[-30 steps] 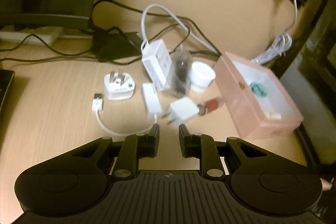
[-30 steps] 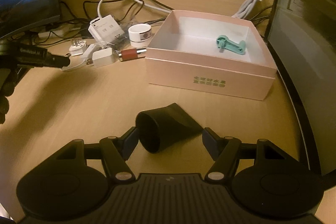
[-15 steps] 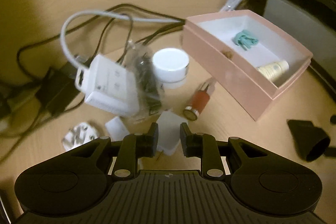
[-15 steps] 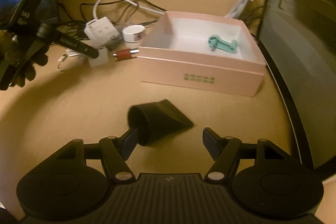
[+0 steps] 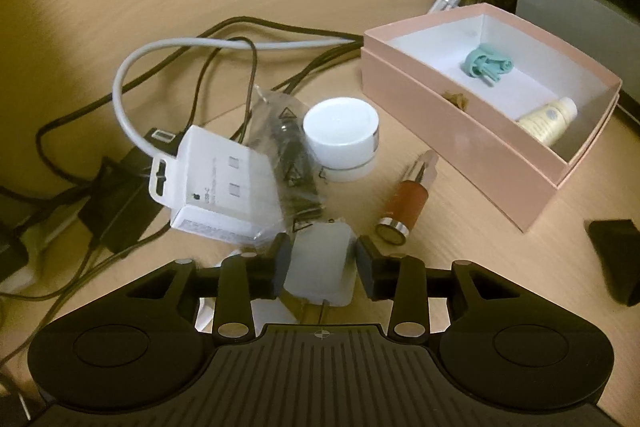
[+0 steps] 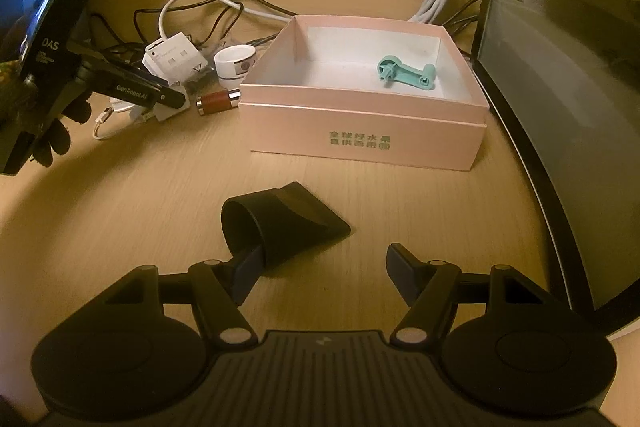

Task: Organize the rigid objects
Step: 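Grasp and lift the white square adapter with the left tool while the right tool holds the cone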

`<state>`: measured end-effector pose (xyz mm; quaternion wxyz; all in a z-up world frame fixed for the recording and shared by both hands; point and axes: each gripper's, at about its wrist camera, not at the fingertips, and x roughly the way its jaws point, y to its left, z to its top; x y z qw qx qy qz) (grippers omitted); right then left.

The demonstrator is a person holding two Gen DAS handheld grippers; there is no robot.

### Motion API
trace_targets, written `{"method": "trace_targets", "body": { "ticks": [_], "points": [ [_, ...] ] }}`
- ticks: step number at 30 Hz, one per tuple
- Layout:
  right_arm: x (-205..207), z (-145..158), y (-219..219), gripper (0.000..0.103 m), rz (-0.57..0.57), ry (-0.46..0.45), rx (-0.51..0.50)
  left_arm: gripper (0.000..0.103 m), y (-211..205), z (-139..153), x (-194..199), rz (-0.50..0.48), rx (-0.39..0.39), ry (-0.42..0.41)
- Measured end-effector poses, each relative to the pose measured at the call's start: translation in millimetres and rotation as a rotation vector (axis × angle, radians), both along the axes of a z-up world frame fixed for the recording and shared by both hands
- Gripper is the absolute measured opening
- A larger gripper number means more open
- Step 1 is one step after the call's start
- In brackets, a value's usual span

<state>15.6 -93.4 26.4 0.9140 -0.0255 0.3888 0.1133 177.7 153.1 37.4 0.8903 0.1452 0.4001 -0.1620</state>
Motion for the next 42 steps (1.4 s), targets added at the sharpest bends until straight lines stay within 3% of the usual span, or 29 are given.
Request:
{"method": "trace_targets", "body": {
  "ticks": [4,7,13,18,28,36,42],
  "points": [
    [0,-1,-1,0.069,0.001,0.003,-0.003,0.042,17,-10,17,0.086,-0.064,0.106],
    [-1,-1,0,0.069,0.003,0.001,-0.005,0.037,28,-10,19,0.125,-0.11,0.107],
    [-1,-1,0,0.069,0.004,0.004,-0.003,0.037,20,-11,7,0.092,-0.103,0.081],
    [-2,2,2,0.069,0.026,-0.012,-0.001,0.037,15,-11,-24,0.108,-0.198,0.076],
    [9,16,33,0.07,0.11,-0.1,-0.018,0.037,-5,-11,-126,0.217,-0.252,0.066],
    [44,0,73,0.07,0.102,-0.124,-0.145,0.037,-12,-8,-151,0.337,-0.272,0.128],
    [22,-3,39,0.07,0.081,-0.107,-0.183,0.038,-19,-9,-159,0.316,-0.246,0.108]
  ]
}}
